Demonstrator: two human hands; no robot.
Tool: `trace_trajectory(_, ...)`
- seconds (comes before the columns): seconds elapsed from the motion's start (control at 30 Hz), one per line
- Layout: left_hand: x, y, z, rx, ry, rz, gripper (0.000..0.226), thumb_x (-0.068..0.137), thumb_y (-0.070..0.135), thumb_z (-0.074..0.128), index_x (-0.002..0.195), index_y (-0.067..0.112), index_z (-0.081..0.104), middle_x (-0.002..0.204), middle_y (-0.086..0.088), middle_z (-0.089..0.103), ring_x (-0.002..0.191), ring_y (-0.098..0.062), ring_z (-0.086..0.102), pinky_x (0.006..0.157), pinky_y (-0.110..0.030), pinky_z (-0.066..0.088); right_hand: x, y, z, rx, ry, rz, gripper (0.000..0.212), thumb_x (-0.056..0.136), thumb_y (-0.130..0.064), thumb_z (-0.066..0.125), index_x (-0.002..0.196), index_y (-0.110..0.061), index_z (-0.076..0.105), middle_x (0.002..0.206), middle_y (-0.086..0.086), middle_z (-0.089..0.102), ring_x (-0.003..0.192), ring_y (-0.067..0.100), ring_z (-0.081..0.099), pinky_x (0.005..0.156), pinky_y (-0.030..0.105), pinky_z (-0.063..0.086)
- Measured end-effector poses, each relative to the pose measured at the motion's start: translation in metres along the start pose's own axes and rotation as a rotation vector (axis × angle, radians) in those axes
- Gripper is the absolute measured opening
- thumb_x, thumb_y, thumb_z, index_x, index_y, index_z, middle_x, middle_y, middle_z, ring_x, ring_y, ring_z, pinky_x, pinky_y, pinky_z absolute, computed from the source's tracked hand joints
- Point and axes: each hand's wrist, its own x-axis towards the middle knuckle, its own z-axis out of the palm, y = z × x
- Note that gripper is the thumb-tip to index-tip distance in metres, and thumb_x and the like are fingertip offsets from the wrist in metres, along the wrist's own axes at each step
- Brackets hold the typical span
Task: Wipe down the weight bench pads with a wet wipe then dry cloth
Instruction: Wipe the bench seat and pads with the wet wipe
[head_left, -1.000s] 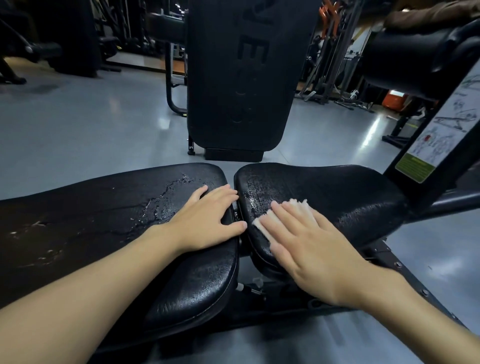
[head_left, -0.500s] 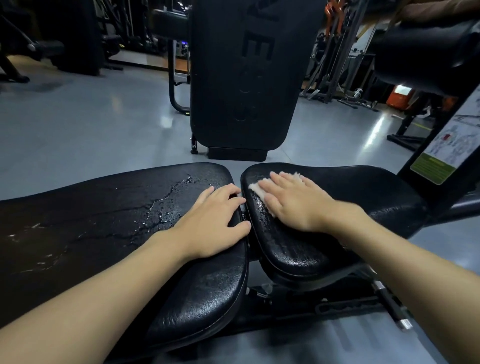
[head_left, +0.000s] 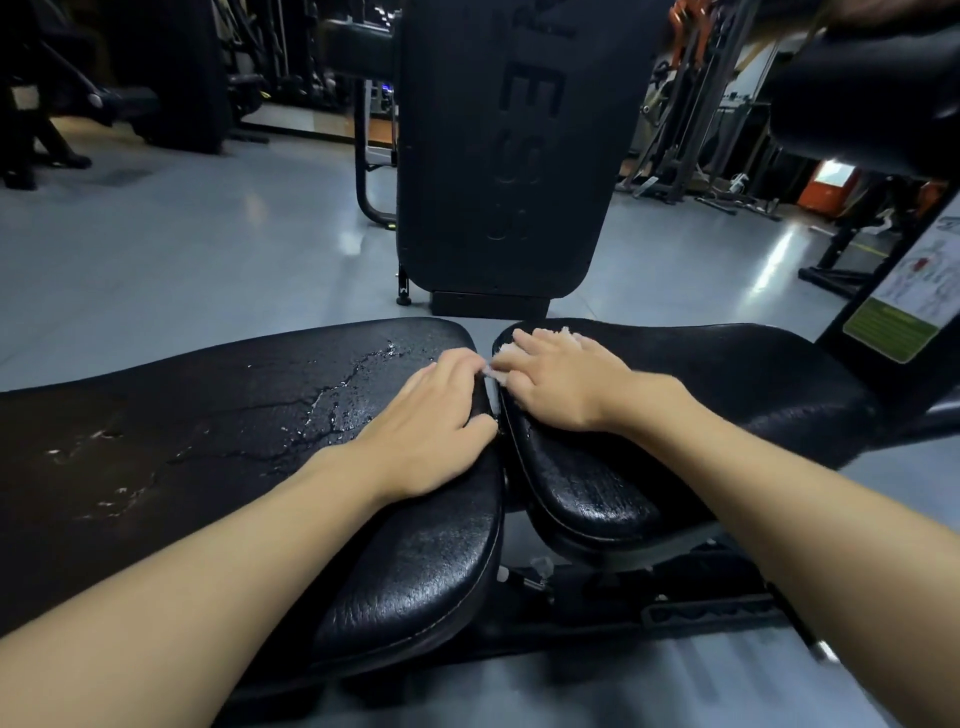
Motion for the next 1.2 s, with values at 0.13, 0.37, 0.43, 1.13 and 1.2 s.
trace_trajectory(0.13,-0.002,0.002,-0.003,0.017,-0.052,-0.01,0.06,0.087,0.032,0.031,0.144,0.014,0.032,0.15,0.0,0.029,0.134,-0.019,0.03,0.111,-0.028,0.02,-0.086,-0.015,0.004,-0.068,0.097,-0.06,0.044,0.098,-0.042,0.014,0.136,-0.036,0.038,0.144,-0.006,0.037,0.139,0.02,0.027,0.116,0.045,0.022)
trace_trajectory(0.37,0.005,0.012,-0.005,0.104,-0.119,-0.012,0.05,0.089,0.04,0.037,0.137,0.027,0.044,0.127,0.004,0.051,0.131,-0.016,0.039,0.118,-0.043,0.016,-0.169,-0.027,0.011,-0.134,0.233,-0.054,0.047,0.1,-0.047,0.028,0.142,-0.033,0.041,0.153,0.0,0.04,0.143,0.027,0.033,0.114,0.049,0.023)
trace_trajectory(0.43,0.008,0.018,-0.004,0.105,-0.115,-0.037,0.042,0.095,0.036,0.039,0.135,0.025,0.045,0.123,0.002,0.052,0.127,-0.016,0.041,0.115,-0.047,0.02,-0.178,-0.026,0.013,-0.154,0.192,-0.047,0.063,0.092,-0.061,0.037,0.147,-0.032,0.036,0.158,0.006,0.033,0.148,0.029,0.026,0.115,0.056,0.021)
trace_trajectory(1.13,-0.001,0.01,0.009,0.1,-0.042,0.005,0.051,0.095,0.035,0.038,0.146,0.031,0.031,0.156,0.007,0.032,0.15,-0.009,0.004,0.122,-0.044,0.0,-0.022,0.032,-0.033,0.387,0.271,0.382,0.048,0.096,-0.028,0.043,0.143,-0.022,0.03,0.122,0.005,0.057,0.117,0.029,0.051,0.099,0.046,0.036)
trace_trajectory(1.2,-0.001,0.009,0.009,0.103,-0.036,0.01,0.05,0.095,0.035,0.037,0.145,0.031,0.031,0.155,0.007,0.032,0.15,-0.009,0.003,0.122,-0.045,0.0,-0.009,0.032,-0.019,0.161,0.137,0.271,0.032,0.1,-0.031,0.032,0.127,-0.02,0.045,0.123,0.006,0.059,0.121,0.029,0.05,0.103,0.047,0.033)
